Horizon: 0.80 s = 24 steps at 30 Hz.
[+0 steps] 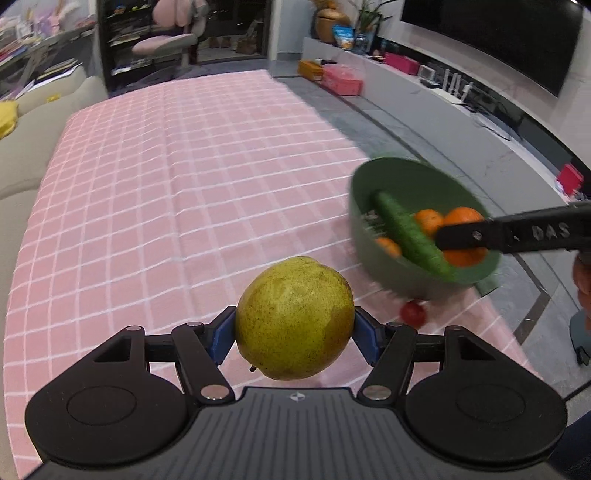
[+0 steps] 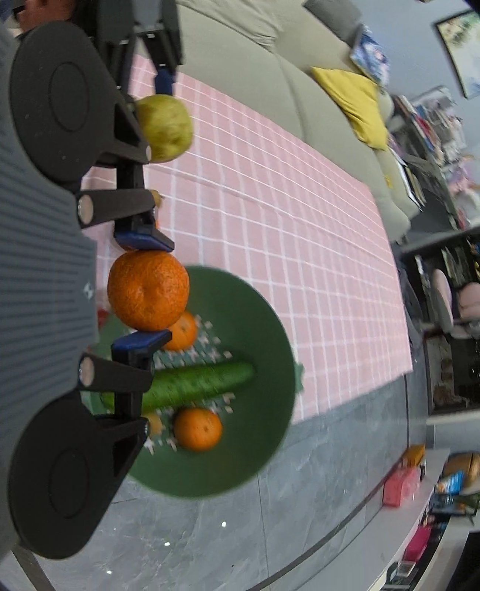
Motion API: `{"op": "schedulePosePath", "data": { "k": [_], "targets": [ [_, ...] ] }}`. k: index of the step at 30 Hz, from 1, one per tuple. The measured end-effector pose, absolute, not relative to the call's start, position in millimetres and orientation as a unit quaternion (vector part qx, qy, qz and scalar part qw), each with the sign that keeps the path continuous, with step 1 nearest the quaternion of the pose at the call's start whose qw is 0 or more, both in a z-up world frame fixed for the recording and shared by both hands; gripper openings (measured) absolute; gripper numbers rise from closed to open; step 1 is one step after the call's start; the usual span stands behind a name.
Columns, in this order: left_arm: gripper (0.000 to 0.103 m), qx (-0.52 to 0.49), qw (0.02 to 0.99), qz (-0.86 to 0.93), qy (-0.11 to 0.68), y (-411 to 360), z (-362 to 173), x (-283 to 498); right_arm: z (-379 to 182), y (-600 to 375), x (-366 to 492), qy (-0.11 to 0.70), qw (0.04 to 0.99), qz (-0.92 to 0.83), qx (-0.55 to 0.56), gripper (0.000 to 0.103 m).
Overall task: Organize fruits
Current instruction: 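Carry the orange and the pear toward the green colander with both grippers, then lower the pear and orange into the colander and open both grippers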
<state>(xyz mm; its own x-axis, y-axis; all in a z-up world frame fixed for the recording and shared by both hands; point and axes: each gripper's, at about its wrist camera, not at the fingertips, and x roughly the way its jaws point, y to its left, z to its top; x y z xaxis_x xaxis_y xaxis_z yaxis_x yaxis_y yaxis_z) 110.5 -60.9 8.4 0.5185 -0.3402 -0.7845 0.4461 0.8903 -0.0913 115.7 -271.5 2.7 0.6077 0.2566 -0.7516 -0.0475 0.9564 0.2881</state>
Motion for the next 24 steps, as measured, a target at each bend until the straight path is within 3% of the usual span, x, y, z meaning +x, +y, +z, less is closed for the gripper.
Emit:
{"op": "schedulePosePath", "data": {
  "k": [10,24],
  "targets": [
    [0.075,0.094,0.861,-0.285,0.411,-148.0,18.7,126.2,10.8,-333.4,129.3,0.419,0.892,0.033,0.164,0.042],
    [0.075,0.149,0.835,-0.311,0.429,-209.4,-17.1,138.3,-12.0,-348.2,148.6,0.461,0.874,0.019,0.155,0.042]
  ]
}}
